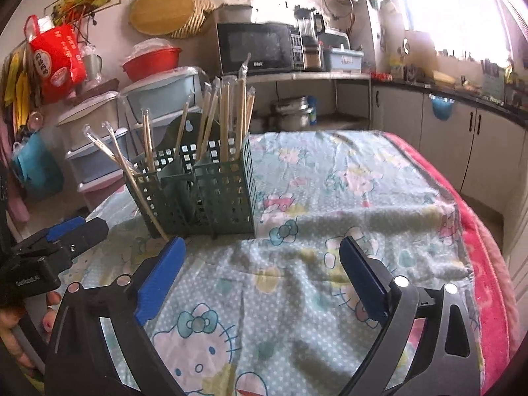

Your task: Organize utensils

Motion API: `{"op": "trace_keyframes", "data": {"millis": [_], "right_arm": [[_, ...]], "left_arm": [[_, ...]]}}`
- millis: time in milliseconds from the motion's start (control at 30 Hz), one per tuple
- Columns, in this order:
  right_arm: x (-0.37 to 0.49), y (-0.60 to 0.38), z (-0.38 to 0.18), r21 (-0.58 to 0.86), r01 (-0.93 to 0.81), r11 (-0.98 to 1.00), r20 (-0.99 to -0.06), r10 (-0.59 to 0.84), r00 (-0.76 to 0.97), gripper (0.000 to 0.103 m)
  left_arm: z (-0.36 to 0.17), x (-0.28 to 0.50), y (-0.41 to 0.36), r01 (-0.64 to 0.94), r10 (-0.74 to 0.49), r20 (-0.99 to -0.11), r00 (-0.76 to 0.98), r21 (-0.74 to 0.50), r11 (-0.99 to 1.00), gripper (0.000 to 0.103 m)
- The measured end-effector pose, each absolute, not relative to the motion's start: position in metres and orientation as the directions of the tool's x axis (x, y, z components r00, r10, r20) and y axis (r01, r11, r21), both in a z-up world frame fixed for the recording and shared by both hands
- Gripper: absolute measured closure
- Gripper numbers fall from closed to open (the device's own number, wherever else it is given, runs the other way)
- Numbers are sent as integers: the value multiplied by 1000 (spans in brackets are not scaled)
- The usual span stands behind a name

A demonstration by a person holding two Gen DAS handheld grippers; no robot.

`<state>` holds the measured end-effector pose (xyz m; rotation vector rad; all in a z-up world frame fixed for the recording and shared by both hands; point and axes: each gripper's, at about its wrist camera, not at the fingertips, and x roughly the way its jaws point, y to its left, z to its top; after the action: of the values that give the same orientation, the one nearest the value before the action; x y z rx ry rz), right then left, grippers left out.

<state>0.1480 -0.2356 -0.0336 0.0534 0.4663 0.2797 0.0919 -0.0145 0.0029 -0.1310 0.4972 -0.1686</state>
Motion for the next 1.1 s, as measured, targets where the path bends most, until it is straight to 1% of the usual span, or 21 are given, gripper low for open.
{"op": "trace_keyframes", "data": {"millis": [200, 367, 1100], "right_arm": [[134, -231, -35, 75, -252, 965, -333, 262, 906, 8], [127, -231, -36, 72, -238, 969, -283, 249, 926, 7], [129, -229, -40, 70, -236, 969, -298, 246, 922, 7]], "left_arm": [[-1, 88, -19, 133, -190, -440, 878, -156, 979, 11], [-2, 86, -19, 133, -187, -416, 890, -155, 979, 11], [-3, 83, -21, 133, -187, -415, 891, -155, 979, 11]]}}
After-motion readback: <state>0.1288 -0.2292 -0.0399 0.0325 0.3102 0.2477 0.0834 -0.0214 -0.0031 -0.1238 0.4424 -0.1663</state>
